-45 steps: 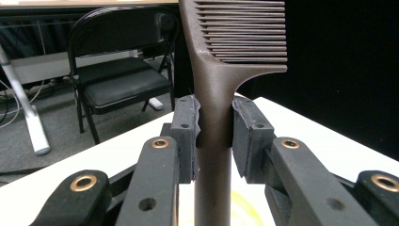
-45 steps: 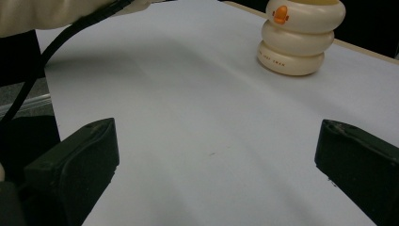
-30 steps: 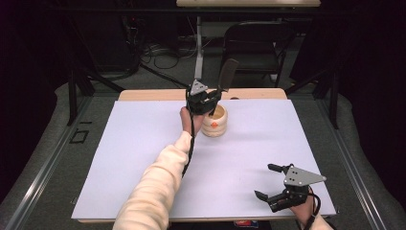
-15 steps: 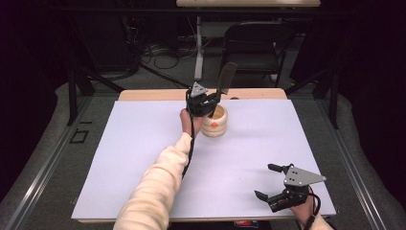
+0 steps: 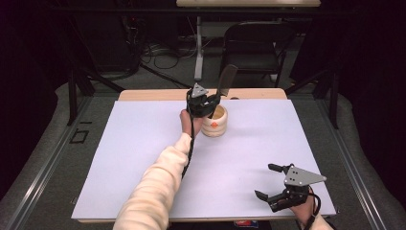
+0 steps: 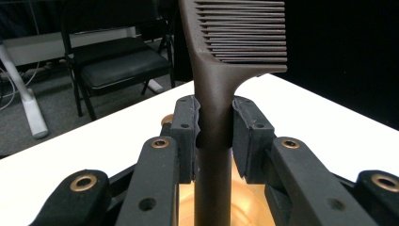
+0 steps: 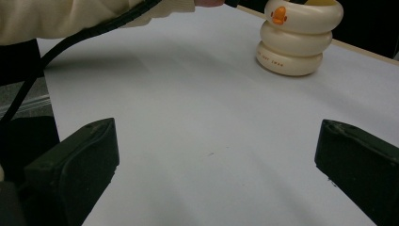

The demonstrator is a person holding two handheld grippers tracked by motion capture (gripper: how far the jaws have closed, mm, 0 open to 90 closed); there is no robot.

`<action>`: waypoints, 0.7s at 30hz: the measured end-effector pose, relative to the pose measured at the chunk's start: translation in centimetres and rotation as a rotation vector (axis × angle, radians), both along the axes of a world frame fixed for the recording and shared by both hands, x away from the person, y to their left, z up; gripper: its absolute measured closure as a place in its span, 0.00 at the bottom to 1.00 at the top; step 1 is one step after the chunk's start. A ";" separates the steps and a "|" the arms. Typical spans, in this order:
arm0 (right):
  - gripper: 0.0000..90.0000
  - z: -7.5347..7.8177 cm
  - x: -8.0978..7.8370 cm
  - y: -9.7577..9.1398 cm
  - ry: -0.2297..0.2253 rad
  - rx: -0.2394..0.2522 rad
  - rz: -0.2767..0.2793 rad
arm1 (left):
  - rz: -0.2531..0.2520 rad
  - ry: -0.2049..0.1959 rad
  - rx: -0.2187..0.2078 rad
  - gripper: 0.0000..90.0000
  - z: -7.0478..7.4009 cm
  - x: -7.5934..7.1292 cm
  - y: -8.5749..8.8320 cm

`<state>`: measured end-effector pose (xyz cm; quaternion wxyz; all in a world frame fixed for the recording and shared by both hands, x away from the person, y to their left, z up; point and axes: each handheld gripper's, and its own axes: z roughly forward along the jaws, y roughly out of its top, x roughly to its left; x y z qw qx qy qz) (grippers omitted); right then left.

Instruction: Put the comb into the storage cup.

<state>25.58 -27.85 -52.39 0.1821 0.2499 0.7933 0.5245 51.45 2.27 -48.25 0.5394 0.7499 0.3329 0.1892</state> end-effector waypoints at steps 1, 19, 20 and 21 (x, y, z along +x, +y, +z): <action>0.00 0.0 0.0 0.0 0.000 0.001 0.000 | -0.001 0.002 0.002 0.80 0.0 0.0 0.0; 0.00 0.0 0.0 0.0 0.000 0.001 0.001 | -0.009 0.033 0.027 0.80 -0.4 0.2 -0.1; 0.00 0.0 0.0 0.0 0.000 0.001 0.001 | -0.008 0.034 0.029 0.80 -0.5 0.2 -0.1; 0.00 0.0 0.0 0.0 0.000 0.001 0.001 | -0.009 0.037 0.029 0.80 -0.5 0.2 -0.2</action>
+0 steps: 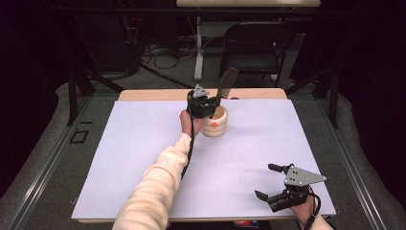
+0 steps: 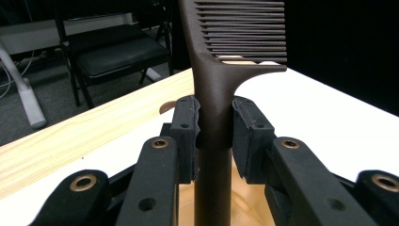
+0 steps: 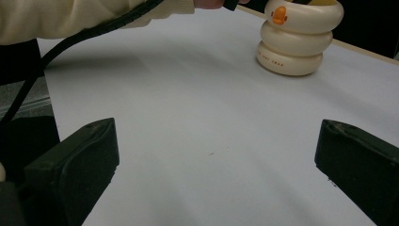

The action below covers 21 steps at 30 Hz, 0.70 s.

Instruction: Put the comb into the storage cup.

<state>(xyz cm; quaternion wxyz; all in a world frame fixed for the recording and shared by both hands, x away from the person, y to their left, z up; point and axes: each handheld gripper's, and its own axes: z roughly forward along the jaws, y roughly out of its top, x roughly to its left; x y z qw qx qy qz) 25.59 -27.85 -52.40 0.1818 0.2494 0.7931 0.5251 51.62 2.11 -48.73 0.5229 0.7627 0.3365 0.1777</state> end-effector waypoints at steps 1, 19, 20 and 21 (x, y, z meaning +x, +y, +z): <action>0.00 0.0 0.0 0.0 0.000 0.000 0.000 | -0.001 0.000 0.003 0.80 0.0 0.0 0.0; 0.00 0.0 0.0 0.0 0.000 -0.002 -0.001 | -0.010 0.015 0.024 0.80 -0.7 -0.1 0.0; 0.00 0.0 0.0 0.0 -0.001 -0.002 -0.001 | -0.010 0.015 0.026 0.80 -0.8 -0.1 0.0; 0.00 0.0 0.0 0.0 -0.001 -0.001 -0.001 | -0.010 0.015 0.027 0.80 -0.8 -0.1 0.0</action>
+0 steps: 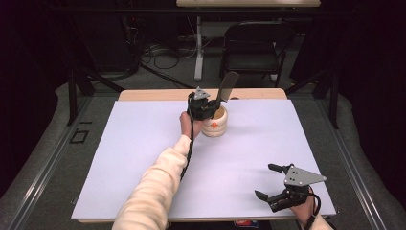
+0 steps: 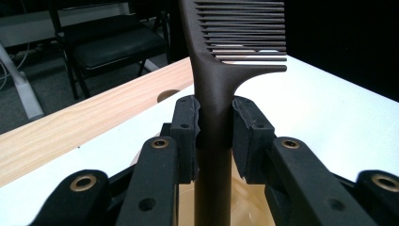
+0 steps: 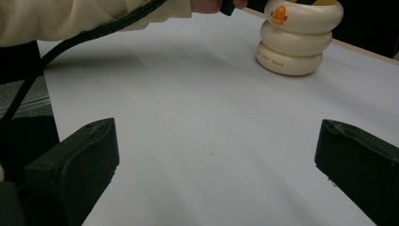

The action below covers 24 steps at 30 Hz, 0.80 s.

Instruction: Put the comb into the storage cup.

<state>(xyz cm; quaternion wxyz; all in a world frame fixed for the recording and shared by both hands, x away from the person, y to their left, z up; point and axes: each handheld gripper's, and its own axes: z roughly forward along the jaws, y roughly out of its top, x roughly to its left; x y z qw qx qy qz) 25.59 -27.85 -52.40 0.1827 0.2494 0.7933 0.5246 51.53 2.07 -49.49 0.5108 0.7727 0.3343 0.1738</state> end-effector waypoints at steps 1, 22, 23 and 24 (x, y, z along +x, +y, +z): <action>0.00 0.0 0.0 0.0 0.001 0.000 0.000 | -0.001 0.001 0.001 0.80 0.0 0.0 0.0; 0.00 0.0 0.0 0.0 -0.002 -0.001 -0.001 | -0.004 0.030 0.019 0.80 -0.4 0.1 -0.1; 0.00 0.0 0.0 0.0 -0.002 -0.001 -0.001 | -0.003 0.031 0.019 0.80 -0.5 0.1 -0.1; 0.00 0.0 0.0 0.0 -0.001 -0.001 -0.002 | -0.002 0.031 0.019 0.80 -0.5 0.1 -0.2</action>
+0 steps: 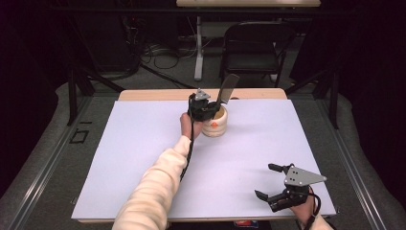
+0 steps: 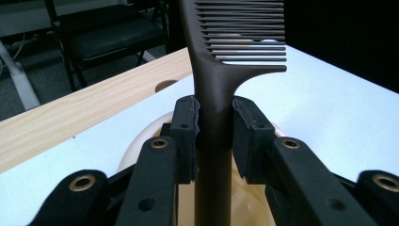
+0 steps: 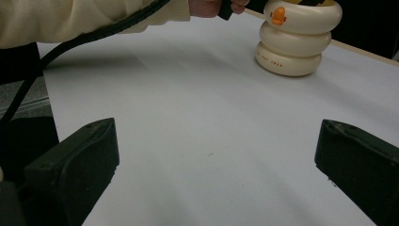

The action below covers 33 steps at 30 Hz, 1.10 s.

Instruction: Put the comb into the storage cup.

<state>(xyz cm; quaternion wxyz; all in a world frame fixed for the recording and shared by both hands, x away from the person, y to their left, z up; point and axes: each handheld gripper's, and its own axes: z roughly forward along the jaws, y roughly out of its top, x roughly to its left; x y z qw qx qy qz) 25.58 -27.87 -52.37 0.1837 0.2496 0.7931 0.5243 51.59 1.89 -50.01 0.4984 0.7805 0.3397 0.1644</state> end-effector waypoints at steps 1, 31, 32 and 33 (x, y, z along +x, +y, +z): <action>0.00 0.0 0.0 0.0 0.000 0.000 0.000 | 0.000 0.002 0.001 0.80 0.0 0.0 0.0; 0.00 0.0 0.0 0.0 -0.003 0.002 -0.002 | -0.009 -0.004 -0.021 0.63 0.4 -0.4 0.4; 0.00 0.0 0.0 0.0 -0.003 0.002 -0.002 | -0.007 -0.001 -0.025 0.59 0.5 -0.5 0.5; 0.00 0.0 0.0 0.0 -0.003 0.001 -0.003 | -0.012 0.002 -0.027 0.56 0.6 -0.5 0.6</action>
